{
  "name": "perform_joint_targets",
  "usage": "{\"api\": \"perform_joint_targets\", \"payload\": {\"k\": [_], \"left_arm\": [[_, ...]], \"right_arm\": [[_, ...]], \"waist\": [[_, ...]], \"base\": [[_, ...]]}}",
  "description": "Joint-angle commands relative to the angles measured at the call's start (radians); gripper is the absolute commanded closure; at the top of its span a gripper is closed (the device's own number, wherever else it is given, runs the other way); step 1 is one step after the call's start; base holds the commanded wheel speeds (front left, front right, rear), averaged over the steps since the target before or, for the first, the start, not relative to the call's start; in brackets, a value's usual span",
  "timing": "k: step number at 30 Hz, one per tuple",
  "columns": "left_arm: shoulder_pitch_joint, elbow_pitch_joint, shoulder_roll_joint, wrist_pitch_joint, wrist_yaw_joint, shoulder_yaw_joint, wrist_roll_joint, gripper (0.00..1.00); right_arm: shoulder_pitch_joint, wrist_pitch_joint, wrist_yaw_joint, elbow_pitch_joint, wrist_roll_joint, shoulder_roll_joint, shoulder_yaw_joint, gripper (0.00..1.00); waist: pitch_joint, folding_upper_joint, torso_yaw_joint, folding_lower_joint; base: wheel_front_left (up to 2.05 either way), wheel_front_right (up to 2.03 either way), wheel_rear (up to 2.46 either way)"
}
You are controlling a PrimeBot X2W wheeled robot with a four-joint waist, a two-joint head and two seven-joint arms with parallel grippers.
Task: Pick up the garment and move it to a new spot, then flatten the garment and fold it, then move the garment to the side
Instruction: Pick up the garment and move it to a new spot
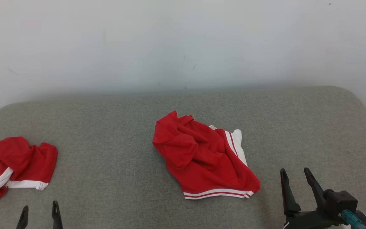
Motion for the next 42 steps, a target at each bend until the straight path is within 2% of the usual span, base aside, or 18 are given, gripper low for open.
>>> {"api": "perform_joint_targets", "payload": {"k": [1, 10, 16, 28, 42], "left_arm": [[0.016, 0.000, -0.010, -0.009, 0.005, 0.006, -0.002, 0.00], [-0.003, 0.026, -0.044, -0.018, -0.033, 0.006, 0.001, 0.00], [-0.018, 0.043, -0.071, -0.021, -0.044, 0.001, 0.017, 0.00], [-0.035, 0.062, -0.088, -0.020, -0.071, -0.002, 0.034, 0.00], [-0.043, 0.077, -0.087, -0.020, -0.086, -0.007, 0.047, 0.00]], "right_arm": [[0.012, -0.004, 0.003, -0.007, 0.007, -0.001, 0.002, 0.00], [0.030, -0.012, 0.003, 0.004, 0.012, -0.002, 0.015, 0.00], [0.031, -0.017, 0.003, 0.018, 0.021, -0.001, 0.031, 0.00], [0.033, -0.046, 0.003, 0.054, 0.035, -0.001, 0.082, 0.00], [0.018, -0.066, 0.003, 0.075, 0.026, -0.002, 0.083, 0.00]], "waist": [[-0.002, 0.0000, 0.002, 0.0001], [-0.008, 0.0000, 0.012, 0.0001], [-0.009, 0.0000, 0.012, 0.0001], [-0.008, 0.0000, 0.010, 0.0001], [-0.004, 0.0000, 0.004, 0.0001]], "base": [[0.00, 0.00, 0.00], [0.00, 0.00, 0.00], [0.00, 0.00, 0.00], [0.00, 0.00, 0.00], [0.00, 0.00, 0.00]]}}
